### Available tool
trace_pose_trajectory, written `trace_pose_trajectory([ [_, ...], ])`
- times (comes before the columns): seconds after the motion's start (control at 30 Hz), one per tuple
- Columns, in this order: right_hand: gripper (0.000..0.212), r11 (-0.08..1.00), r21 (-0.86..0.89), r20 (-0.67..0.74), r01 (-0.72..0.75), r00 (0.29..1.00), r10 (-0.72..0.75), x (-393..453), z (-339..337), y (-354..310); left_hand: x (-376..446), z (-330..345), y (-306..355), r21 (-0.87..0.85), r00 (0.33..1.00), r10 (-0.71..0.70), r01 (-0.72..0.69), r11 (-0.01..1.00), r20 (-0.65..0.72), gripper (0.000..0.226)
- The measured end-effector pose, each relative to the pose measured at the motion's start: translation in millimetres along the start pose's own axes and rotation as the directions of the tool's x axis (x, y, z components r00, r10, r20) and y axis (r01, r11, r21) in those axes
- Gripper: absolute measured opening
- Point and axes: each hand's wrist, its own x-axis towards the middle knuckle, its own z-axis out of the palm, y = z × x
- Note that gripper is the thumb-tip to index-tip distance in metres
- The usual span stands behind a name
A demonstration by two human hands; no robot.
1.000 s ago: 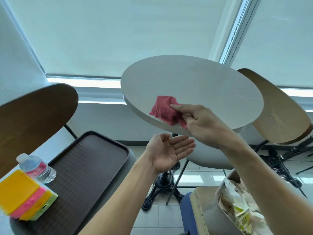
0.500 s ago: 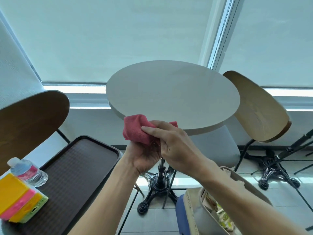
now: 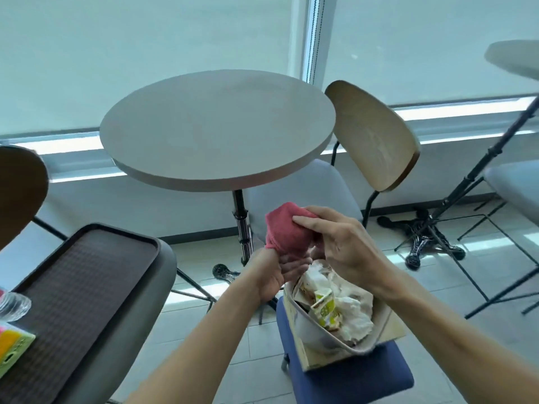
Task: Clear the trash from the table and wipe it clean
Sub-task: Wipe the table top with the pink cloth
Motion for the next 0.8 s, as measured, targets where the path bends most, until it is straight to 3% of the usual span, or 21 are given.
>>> trace_pose_trajectory([
  [0.1, 0.037, 0.996, 0.019, -0.021, -0.091, 0.996, 0.092, -25.6, -10.6, 20.1, 14.0, 19.2, -30.8, 0.405, 0.992, 0.107, -0.072, 0.912, -0.063, 0.017],
  [0.2, 0.036, 0.976, 0.051, -0.019, -0.212, 0.977, 0.213, -47.0, -17.4, 38.2, 13.3, 30.3, -43.4, 0.645, 0.991, 0.137, -0.098, 0.757, -0.010, 0.018],
  [0.33, 0.033, 0.938, 0.150, -0.085, -0.312, 0.941, 0.327, -64.5, -23.5, 45.0, 4.2, 47.2, -45.4, 0.643, 0.996, 0.043, -0.086, 0.761, 0.082, 0.032],
  [0.5, 0.033, 0.857, 0.325, -0.119, -0.400, 0.881, 0.457, -76.0, -21.1, 57.7, 0.3, 52.0, -44.7, 0.451, 0.980, -0.096, 0.006, 0.892, 0.177, 0.035],
  [0.57, 0.034, 0.826, 0.389, -0.127, -0.408, 0.864, 0.487, -79.2, -18.6, 59.9, 0.3, 54.2, -42.9, 0.390, 0.982, -0.076, 0.002, 0.921, 0.174, 0.034],
  [0.67, 0.038, 0.797, 0.461, -0.139, -0.389, 0.856, 0.498, -87.6, -13.2, 64.2, 6.0, 62.8, -42.2, 0.366, 0.999, 0.021, -0.032, 0.930, 0.035, 0.027],
  [0.8, 0.046, 0.700, 0.604, -0.092, -0.382, 0.838, 0.537, -94.9, -9.7, 66.6, 10.2, 73.5, -41.7, 0.418, 0.978, 0.207, -0.175, 0.891, -0.031, 0.015],
])
